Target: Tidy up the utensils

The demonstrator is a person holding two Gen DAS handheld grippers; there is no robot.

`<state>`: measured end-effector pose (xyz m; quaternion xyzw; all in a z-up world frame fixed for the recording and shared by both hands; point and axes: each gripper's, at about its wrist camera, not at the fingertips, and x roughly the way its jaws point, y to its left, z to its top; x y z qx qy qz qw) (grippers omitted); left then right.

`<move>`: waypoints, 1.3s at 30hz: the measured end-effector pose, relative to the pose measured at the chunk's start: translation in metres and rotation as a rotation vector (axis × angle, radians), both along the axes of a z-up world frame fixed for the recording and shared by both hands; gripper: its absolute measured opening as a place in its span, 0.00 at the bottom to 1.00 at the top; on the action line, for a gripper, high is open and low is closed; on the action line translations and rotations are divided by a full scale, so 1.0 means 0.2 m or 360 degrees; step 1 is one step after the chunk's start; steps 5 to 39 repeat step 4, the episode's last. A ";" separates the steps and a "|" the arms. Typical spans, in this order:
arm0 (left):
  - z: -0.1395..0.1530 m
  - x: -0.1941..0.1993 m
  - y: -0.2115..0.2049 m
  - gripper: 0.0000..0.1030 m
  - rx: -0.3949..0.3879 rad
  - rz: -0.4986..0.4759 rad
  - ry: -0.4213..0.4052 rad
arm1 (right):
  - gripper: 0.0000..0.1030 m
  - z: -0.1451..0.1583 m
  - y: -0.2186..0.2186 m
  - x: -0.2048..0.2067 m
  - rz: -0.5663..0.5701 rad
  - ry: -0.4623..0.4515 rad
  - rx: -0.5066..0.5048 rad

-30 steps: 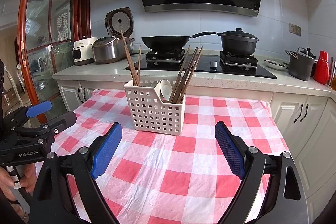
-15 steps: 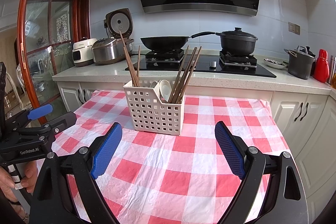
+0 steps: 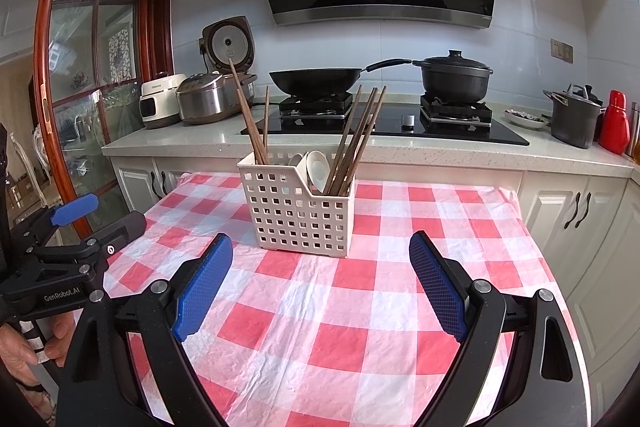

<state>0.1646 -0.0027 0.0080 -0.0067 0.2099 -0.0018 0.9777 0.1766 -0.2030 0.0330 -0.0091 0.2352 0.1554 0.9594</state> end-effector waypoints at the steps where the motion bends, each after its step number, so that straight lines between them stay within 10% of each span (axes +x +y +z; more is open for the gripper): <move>1: 0.00 0.00 0.00 0.95 -0.0005 -0.0010 0.0011 | 0.82 0.00 0.00 0.00 0.0001 0.0001 -0.0001; 39: -0.02 0.01 0.00 0.95 -0.0022 -0.0011 0.0023 | 0.82 0.00 0.00 0.00 -0.0001 0.0008 0.0000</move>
